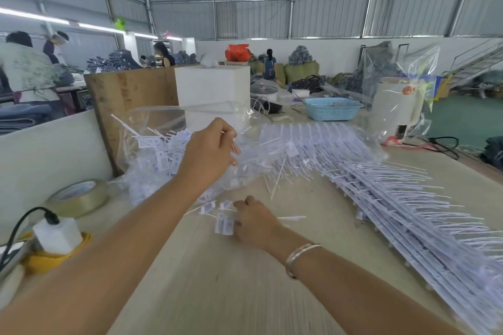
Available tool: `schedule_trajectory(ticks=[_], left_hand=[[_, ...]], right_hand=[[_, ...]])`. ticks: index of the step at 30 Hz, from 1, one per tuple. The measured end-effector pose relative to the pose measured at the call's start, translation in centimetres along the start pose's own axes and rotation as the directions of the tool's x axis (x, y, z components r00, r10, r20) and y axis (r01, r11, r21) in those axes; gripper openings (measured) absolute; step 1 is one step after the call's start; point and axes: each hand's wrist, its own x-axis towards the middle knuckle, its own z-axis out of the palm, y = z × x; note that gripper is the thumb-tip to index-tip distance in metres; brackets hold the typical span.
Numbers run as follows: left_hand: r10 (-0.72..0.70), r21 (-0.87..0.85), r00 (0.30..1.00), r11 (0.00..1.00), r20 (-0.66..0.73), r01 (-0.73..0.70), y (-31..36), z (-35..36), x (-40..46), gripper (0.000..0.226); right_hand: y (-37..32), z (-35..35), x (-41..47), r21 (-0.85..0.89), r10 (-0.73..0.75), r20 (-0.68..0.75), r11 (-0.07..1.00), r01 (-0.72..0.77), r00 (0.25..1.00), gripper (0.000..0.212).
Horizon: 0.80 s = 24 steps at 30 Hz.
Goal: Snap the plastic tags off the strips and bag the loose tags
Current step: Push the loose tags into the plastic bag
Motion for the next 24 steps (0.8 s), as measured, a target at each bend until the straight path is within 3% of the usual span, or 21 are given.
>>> schedule_trajectory(ticks=[3,9,12,14,17,20,24], left_hand=[[-0.003,-0.014,1.0,1.0,0.014,0.003,0.0,-0.8,0.6,0.02],[-0.02,-0.064,0.999,0.998,0.034,0.022,-0.4,-1.4,0.8,0.021],[-0.025,-0.071,0.999,0.997,0.048,0.029,-0.2,-1.2,0.7,0.02],[-0.023,-0.075,0.998,0.997,0.05,0.027,-0.1,-1.1,0.6,0.019],[-0.015,-0.07,0.998,0.997,0.057,0.02,-0.1,-1.4,0.2,0.019],[-0.018,-0.051,0.998,0.998,0.055,0.02,-0.5,-1.9,-0.1,0.02],[-0.022,-0.057,0.998,0.998,0.053,0.025,-1.0,-2.6,-0.1,0.021]], right_hand=[[-1.2,1.1,2.2,-0.126,0.011,-0.014,0.992,-0.013,1.0,0.04],[3.0,0.6,0.6,-0.283,-0.177,0.017,0.943,0.175,0.984,0.037],[3.5,-0.1,0.0,-0.14,-0.185,-0.091,0.975,0.171,0.979,0.05],[1.3,-0.2,0.6,-0.018,-0.246,-0.132,0.969,0.245,0.96,0.05],[-3.3,1.2,2.6,-0.039,-0.336,-0.029,0.942,0.334,0.942,0.04],[-4.7,2.5,4.5,-0.138,-0.268,0.061,0.952,0.274,0.961,0.042],[-1.8,1.8,2.8,-0.14,-0.3,0.004,0.944,0.297,0.954,0.036]])
